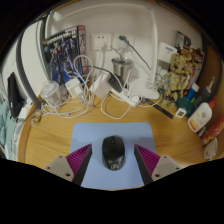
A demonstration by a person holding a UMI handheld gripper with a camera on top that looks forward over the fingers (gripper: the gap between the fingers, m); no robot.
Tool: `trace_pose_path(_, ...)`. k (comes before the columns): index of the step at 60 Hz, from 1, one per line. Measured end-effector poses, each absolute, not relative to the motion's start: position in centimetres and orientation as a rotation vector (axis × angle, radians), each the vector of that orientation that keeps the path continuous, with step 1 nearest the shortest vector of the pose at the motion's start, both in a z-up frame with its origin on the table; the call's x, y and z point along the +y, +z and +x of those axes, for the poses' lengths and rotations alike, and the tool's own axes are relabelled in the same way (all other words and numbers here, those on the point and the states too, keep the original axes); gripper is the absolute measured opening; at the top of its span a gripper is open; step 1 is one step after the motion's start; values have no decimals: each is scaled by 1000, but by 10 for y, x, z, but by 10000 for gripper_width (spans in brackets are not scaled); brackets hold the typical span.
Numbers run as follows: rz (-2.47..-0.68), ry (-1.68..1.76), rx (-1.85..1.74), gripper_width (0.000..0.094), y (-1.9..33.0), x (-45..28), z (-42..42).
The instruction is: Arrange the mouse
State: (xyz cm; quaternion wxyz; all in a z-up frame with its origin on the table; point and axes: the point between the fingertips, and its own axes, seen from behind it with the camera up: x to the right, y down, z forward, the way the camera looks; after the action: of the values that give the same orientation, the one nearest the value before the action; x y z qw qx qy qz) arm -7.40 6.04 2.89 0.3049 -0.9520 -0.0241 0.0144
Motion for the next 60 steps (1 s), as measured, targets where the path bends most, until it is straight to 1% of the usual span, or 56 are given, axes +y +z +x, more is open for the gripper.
trace_pose_path(8, -2472, -1, -40, 853, 78, 34, -73)
trace_pose_path(20, -2349, -57, 14, 850, 171, -13, -74)
trace_pose_path(27, -2282, -70, 31, 850, 220, -37, -78)
trace_pose_path(38, -2173, -70, 46, 851, 281, -61, -89)
trace_pose_path(46, -2133, -53, 57, 852, 304, -77, -92)
trace_pose_path(60, -2120, -73, 65, 851, 308, -101, -89)
